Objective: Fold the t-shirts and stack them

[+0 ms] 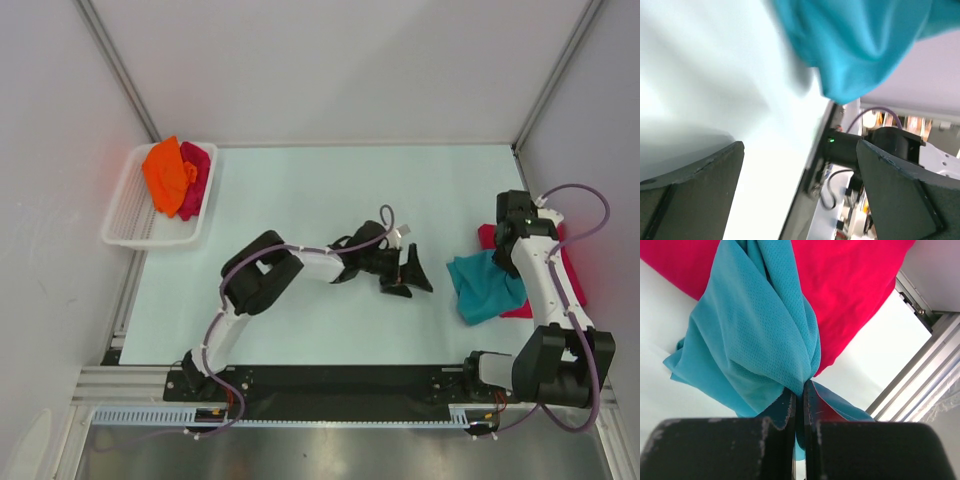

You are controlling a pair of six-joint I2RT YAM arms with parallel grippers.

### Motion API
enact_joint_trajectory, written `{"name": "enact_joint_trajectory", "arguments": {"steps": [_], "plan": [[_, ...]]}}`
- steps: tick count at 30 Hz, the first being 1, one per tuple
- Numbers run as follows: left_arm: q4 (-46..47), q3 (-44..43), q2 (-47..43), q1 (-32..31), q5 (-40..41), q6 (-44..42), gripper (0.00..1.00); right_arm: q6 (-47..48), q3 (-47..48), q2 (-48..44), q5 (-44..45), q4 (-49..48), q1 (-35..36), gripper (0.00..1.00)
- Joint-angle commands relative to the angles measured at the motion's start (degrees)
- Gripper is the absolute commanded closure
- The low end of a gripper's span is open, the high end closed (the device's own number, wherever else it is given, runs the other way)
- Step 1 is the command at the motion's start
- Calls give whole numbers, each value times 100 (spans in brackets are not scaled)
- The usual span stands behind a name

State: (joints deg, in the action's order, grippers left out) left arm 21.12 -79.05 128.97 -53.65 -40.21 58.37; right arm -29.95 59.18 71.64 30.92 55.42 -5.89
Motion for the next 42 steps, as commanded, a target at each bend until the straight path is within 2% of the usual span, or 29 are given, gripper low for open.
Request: {"name": "enact_joint_trajectory", "arguments": {"steps": [1,12,33,42], "plan": [[673,862,-582,433,92,-142,1,-46,137,-53,221,-110,-158,100],[586,1286,-1014,584,136,-370,1,-160,384,316,20,-558,-1492,100],[762,1612,-1093,584,162,-300,1,-239,1210,1765,617,-1350,-2153,100],[770,1691,-1102,592,189,-309,1,-221,1509,1933,907,-1429,-2241,100]]}}
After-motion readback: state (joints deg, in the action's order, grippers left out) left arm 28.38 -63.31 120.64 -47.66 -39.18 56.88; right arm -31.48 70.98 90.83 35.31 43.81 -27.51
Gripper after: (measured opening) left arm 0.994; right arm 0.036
